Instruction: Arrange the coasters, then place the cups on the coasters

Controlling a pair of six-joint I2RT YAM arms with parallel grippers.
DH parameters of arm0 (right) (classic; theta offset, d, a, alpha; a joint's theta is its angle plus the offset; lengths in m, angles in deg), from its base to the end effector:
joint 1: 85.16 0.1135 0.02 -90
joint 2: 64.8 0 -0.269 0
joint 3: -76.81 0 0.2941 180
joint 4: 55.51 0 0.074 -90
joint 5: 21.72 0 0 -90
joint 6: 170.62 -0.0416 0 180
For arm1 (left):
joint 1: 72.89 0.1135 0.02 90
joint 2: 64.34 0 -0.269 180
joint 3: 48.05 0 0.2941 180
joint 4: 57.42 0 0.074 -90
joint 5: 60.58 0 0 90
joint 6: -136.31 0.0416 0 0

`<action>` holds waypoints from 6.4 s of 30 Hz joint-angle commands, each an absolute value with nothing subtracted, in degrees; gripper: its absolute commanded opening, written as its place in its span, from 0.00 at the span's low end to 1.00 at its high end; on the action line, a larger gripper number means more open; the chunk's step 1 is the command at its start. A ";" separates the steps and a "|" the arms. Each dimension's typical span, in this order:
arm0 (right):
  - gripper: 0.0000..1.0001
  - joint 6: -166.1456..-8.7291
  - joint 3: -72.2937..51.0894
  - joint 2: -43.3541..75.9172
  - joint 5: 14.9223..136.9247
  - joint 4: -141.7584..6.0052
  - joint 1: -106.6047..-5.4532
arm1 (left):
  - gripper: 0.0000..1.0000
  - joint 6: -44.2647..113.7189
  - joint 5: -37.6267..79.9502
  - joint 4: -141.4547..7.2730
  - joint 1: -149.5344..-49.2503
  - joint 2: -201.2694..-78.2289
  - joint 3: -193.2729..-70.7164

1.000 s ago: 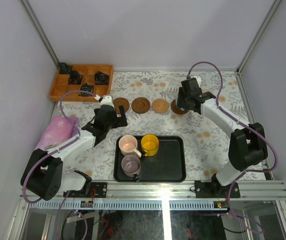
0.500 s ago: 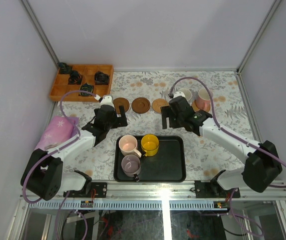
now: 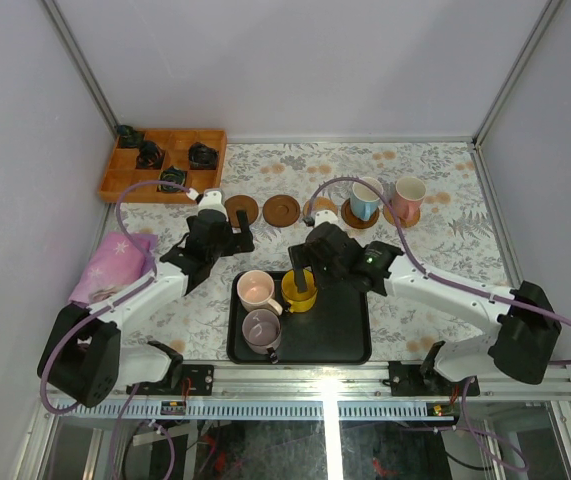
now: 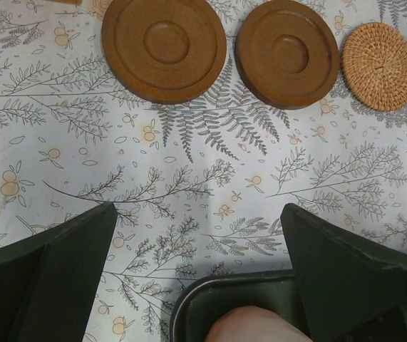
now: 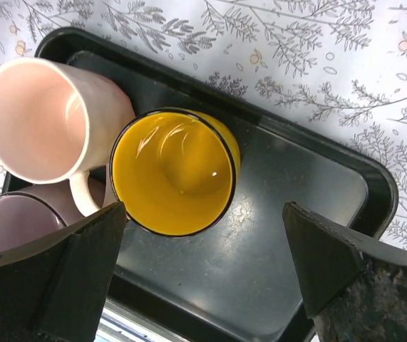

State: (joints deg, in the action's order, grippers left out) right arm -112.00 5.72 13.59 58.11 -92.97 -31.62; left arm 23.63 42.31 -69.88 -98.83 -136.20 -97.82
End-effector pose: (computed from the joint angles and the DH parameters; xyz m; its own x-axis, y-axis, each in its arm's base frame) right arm 0.2075 0.2684 0.2587 -0.7307 -0.1264 -0.6709 -0.3943 0.8803 0.2636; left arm 0.2766 -0.1242 0.1936 -0.5713 -0.1401 -0.8087 0.0443 0.9786 -0.2008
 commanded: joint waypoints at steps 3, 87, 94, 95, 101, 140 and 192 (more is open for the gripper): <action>0.99 -118.48 4.10 15.99 49.13 -94.56 -27.58 | 1.00 23.01 42.44 -69.91 -99.52 -134.64 -99.14; 0.99 -145.33 4.61 16.57 23.01 -105.33 -10.76 | 1.00 23.62 44.63 -73.05 -105.31 -135.88 -100.05; 0.99 -142.06 6.83 15.39 25.96 -98.48 -10.80 | 1.00 23.45 44.47 -73.24 -105.82 -136.36 -99.97; 0.99 -141.83 7.70 14.70 26.16 -97.21 -10.84 | 1.00 23.44 44.68 -73.37 -105.97 -136.30 -99.91; 0.99 -144.42 7.05 15.73 24.14 -99.60 -10.89 | 1.00 23.91 45.67 -73.85 -106.46 -136.23 -100.04; 0.99 -158.09 1.85 25.23 25.70 -128.99 -5.09 | 1.00 22.93 43.27 -73.33 -106.60 -138.30 -100.82; 0.38 -136.26 18.16 15.97 35.81 -99.00 -13.96 | 1.00 22.30 44.32 -73.55 -106.89 -141.30 -100.34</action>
State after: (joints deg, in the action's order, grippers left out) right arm -138.25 20.15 16.48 35.60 -99.49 -13.59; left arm 22.82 43.38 -74.06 -106.30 -140.59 -99.35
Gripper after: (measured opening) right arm 0.450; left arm 0.997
